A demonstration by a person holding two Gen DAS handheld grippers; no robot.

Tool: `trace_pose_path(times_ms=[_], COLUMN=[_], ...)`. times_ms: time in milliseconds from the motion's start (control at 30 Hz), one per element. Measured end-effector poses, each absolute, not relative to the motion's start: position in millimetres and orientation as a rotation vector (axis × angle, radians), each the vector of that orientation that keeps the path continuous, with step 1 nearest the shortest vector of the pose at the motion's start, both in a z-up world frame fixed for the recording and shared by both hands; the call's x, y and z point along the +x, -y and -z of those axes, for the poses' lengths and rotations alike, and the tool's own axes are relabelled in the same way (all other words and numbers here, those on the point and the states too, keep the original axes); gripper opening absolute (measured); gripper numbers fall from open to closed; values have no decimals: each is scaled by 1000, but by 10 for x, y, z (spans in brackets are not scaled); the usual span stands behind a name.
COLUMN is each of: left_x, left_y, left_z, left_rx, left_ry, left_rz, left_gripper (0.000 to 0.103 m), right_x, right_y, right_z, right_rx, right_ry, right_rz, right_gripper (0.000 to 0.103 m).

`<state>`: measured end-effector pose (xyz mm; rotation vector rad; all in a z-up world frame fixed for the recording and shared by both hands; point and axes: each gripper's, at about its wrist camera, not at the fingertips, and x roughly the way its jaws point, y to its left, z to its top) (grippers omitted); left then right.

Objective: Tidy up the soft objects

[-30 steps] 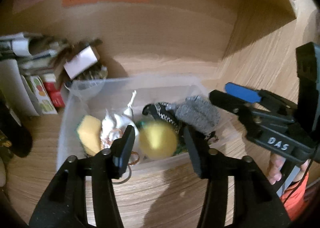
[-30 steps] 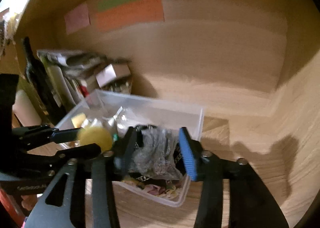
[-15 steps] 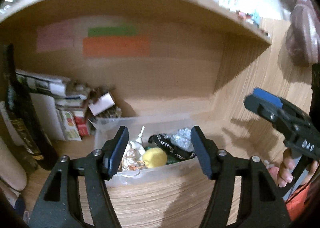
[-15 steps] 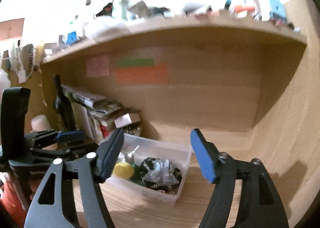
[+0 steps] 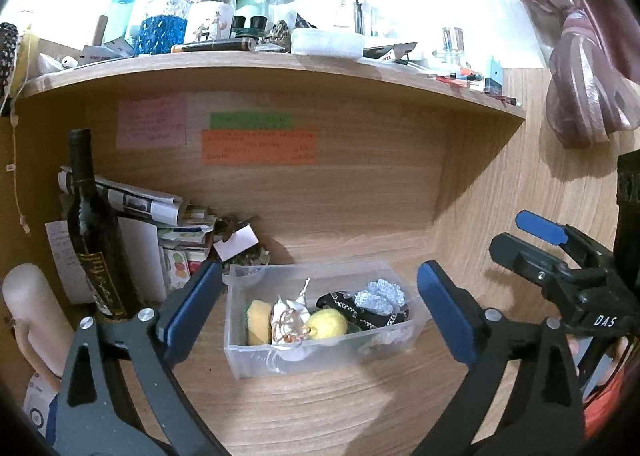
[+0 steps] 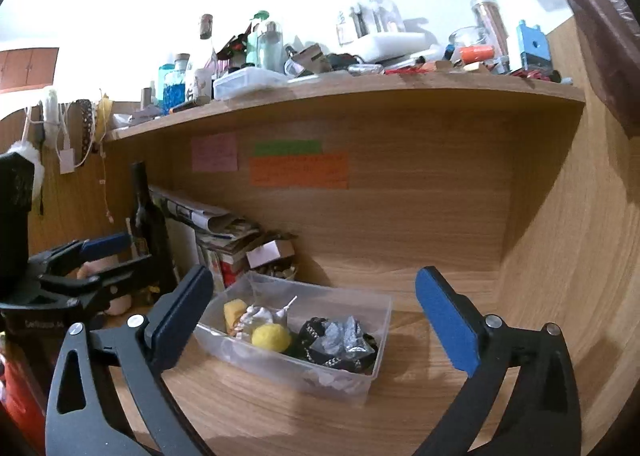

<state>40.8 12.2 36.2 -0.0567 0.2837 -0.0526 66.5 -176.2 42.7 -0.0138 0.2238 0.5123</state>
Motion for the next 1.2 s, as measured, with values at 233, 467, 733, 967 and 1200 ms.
trace_pose_path(times_ms=[233, 467, 733, 967, 1200], left_x=[365, 357, 359, 366, 387], left_y=[-88, -87, -85, -107, -123], left_z=[-320, -303, -299, -297, -281], left_rx=[-55, -52, -54, -58, -64], left_ry=[-282, -274, -273, -277, -283], left_rz=[54, 39, 32, 35, 37], left_gripper=[101, 102, 102, 102, 103], right_x=[627, 607, 599, 577, 575], right_y=[1752, 1743, 1752, 1741, 1736], right_z=[-392, -383, -376, -376, -366], right_rx=[-10, -5, 1, 0, 12], right_ry=[-225, -224, -221, -220, -225], right_rz=[-511, -515, -516, -514, -519], right_gripper=[103, 103, 103, 103, 103])
